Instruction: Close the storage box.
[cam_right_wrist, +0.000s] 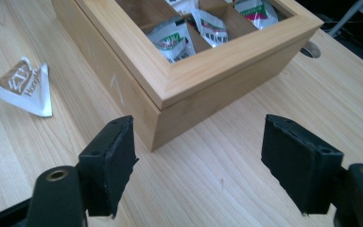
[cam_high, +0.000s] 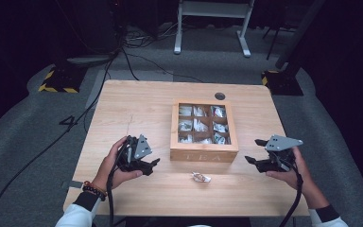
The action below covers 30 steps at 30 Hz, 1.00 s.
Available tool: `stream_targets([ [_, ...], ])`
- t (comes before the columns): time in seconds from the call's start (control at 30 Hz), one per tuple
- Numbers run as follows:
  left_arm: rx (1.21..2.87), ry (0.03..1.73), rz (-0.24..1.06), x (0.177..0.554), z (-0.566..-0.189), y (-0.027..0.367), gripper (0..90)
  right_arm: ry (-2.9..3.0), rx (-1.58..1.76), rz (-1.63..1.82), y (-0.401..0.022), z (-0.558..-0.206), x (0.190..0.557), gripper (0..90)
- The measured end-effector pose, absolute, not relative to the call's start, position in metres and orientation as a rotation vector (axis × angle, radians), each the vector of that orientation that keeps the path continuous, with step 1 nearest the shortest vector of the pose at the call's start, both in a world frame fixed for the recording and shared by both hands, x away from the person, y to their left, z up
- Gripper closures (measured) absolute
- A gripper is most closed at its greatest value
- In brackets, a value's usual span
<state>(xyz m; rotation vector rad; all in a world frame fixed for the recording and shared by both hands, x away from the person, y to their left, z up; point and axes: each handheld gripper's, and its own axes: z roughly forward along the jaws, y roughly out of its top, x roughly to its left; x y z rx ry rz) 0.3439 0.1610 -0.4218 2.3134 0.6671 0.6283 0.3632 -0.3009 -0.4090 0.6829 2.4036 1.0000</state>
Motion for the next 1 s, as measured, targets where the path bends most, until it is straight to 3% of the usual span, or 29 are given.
stream_targets([
  [1.0,2.37,0.828,0.631,0.32,-0.46,0.213,17.8,2.393,0.881,0.919,-0.35,-0.462,0.347,25.8],
])
